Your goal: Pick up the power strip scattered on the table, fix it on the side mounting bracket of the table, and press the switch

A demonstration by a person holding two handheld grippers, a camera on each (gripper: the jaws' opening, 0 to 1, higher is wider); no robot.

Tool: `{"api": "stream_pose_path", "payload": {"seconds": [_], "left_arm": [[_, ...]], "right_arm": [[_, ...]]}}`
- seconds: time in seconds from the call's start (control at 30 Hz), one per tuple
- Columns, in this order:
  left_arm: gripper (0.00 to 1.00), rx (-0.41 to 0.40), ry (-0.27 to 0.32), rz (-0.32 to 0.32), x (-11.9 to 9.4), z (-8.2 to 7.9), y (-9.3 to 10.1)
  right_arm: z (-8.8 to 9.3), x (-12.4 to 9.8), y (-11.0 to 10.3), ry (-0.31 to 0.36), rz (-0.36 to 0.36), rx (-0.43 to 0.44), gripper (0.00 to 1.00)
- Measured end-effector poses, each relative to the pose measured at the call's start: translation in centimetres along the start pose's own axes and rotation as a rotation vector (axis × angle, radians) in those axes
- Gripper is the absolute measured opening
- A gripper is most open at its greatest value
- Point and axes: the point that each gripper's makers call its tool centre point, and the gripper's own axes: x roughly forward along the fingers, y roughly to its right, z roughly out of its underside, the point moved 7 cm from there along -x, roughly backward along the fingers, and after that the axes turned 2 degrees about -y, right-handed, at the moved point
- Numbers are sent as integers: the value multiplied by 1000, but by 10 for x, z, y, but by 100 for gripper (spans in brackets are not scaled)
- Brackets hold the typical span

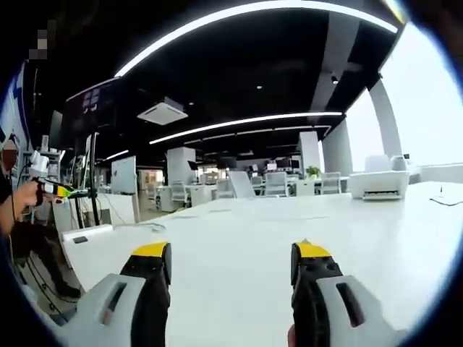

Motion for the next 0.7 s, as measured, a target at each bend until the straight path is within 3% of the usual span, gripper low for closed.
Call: {"api": "stream_pose_path", "payload": {"seconds": [0.23,0.33,0.47,0.5,0.7], "left_arm": [[60,-11,5,31,-4,-2,-12],[59,3,-19,39,-6,-1,-18],[59,19,-60,37,-9,5,-25],[60,36,-134,57,-13,15,-36],[58,48,-196,72,-13,23,-44]], "right_arm": [[2,1,0,-10,0,3,63],[1,2,-2,-10,-1,-1,63],[1,3,-5,-11,-5,-2,63],[4,6,-7,-19,-13,2,62],[7,10,-12,-27,-25,7,62]]}}
